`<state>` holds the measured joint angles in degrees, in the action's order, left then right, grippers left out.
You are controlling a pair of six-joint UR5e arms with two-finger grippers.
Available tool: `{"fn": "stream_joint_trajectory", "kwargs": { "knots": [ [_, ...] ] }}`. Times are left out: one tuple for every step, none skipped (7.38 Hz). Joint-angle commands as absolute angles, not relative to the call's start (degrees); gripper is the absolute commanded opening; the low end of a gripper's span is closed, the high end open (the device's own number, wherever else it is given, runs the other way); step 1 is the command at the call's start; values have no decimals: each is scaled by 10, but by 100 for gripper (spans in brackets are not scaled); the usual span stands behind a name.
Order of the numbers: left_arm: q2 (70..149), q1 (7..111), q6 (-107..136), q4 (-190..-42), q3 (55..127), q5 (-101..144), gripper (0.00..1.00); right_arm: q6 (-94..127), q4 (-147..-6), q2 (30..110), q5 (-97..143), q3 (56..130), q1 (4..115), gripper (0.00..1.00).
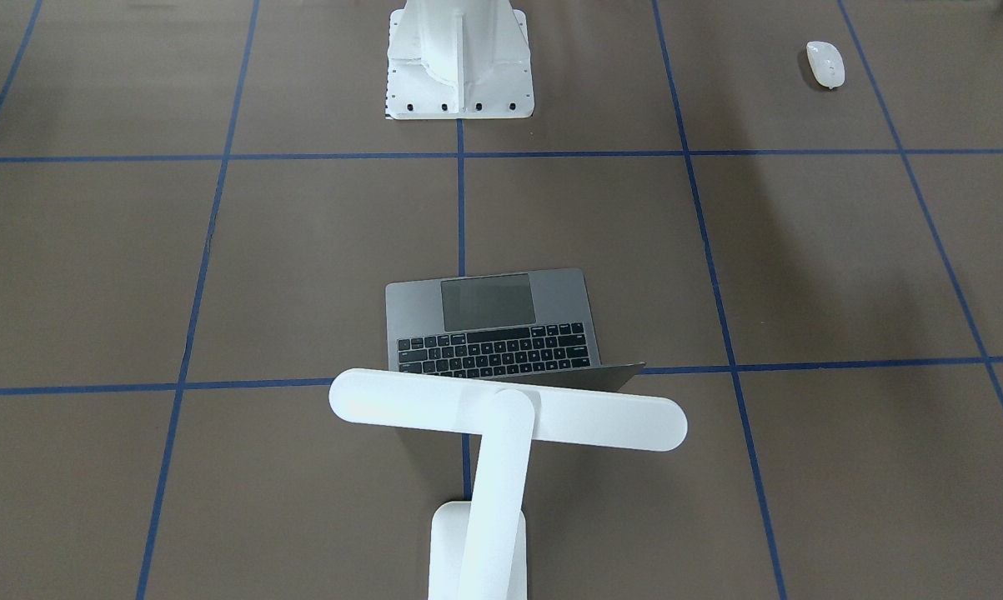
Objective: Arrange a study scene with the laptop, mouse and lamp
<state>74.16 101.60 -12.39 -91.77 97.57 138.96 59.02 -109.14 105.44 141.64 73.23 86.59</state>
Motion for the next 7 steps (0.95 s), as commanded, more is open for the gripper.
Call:
{"fn": "stream_joint_trajectory", "kwargs": {
  "knots": [
    [741, 1016, -124, -918, 976, 1390, 100, 591, -1091, 1054, 1412, 732, 865, 40],
    [742, 1016, -124, -918, 976, 1390, 100, 591, -1090, 1054, 1398, 730, 865, 38],
    [741, 1016, -124, -918, 976, 1390, 100, 591, -1090, 1055, 1393, 731, 865, 37],
    [741, 1016, -124, -918, 976, 1390, 100, 591, -1090, 1055, 1391, 730, 865, 37],
    [741, 1016, -124, -918, 976, 1390, 100, 592, -1090, 1055, 1391, 729, 865, 37],
    [741, 1016, -124, -918, 976, 1390, 100, 592, -1090, 1055, 1395, 729, 864, 38],
    [741, 1016, -124, -918, 976, 1390, 100, 592, -1090, 1055, 1396, 728, 864, 38]
  ]
}}
